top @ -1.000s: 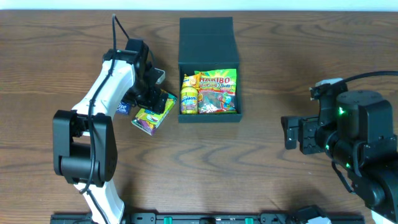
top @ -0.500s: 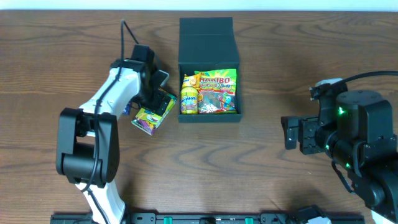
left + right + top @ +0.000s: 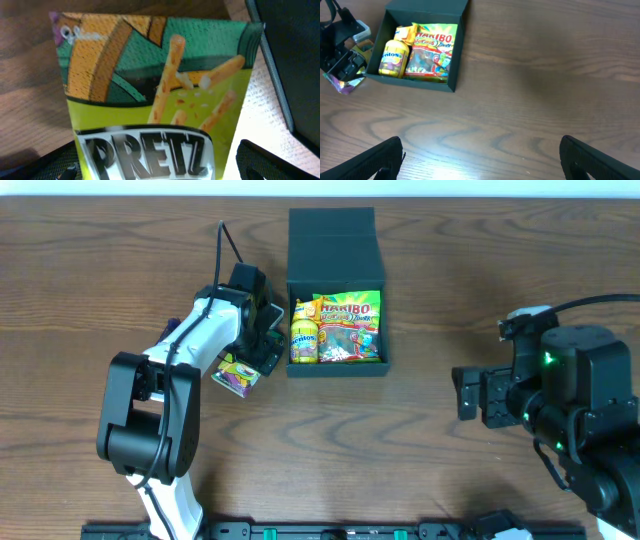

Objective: Pack container
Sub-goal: 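Move the left gripper to the Pretz box and grasp it, then carry the Pretz box into the black box and release it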

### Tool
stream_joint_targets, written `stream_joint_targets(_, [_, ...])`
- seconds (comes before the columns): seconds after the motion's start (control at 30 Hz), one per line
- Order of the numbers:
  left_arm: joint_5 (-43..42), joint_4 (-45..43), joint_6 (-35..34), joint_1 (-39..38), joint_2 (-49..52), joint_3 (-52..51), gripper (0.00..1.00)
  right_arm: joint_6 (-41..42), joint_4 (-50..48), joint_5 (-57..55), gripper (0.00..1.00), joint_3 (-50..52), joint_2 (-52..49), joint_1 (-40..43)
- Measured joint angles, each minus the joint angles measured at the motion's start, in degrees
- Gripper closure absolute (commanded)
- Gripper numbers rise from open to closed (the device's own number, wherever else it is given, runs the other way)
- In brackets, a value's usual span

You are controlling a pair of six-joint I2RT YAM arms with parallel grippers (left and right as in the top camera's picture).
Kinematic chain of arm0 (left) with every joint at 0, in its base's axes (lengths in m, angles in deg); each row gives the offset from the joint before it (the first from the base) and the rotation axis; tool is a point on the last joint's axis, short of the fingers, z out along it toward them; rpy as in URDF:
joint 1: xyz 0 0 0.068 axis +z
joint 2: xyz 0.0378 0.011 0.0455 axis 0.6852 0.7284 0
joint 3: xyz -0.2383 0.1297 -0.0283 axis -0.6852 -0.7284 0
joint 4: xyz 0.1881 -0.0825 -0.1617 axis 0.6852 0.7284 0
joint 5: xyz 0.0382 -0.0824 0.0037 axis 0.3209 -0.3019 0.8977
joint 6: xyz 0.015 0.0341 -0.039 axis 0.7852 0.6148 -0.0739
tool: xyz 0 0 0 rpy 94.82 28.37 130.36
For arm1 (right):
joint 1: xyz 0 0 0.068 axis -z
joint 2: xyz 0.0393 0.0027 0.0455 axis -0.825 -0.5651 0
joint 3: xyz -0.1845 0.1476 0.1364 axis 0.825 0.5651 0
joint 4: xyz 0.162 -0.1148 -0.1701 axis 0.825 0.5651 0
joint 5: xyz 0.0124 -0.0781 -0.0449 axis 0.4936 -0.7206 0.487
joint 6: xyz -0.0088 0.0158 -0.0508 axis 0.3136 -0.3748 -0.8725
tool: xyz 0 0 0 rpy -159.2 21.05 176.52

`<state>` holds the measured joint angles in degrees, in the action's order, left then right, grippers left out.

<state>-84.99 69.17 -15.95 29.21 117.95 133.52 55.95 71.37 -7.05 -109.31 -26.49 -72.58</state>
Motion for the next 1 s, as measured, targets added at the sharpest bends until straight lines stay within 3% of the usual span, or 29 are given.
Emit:
stream_joint_targets(0.4, [0.2, -3.3, -0.4, 0.0, 0.0, -2.5, 0.05, 0.0, 0.0, 0.0, 0.01, 0.0, 0.0, 0.0])
stream_joint_targets(0.53, [0.6, -3.5, -1.3, 0.0, 0.0, -3.3, 0.00, 0.0, 0.0, 0.0, 0.01, 0.0, 0.0, 0.0])
stream_joint_targets(0.67, [0.8, -4.1, -2.5, 0.0, 0.0, -3.3, 0.18, 0.0, 0.0, 0.0, 0.01, 0.0, 0.0, 0.0])
stream_joint_targets(0.8, [0.9, -4.2, -3.3, 0.0, 0.0, -3.3, 0.26, 0.0, 0.0, 0.0, 0.01, 0.0, 0.0, 0.0])
stream_joint_targets(1.0, [1.4, -4.2, -3.9, 0.0, -0.1, -3.3, 0.29, 0.0, 0.0, 0.0, 0.01, 0.0, 0.0, 0.0])
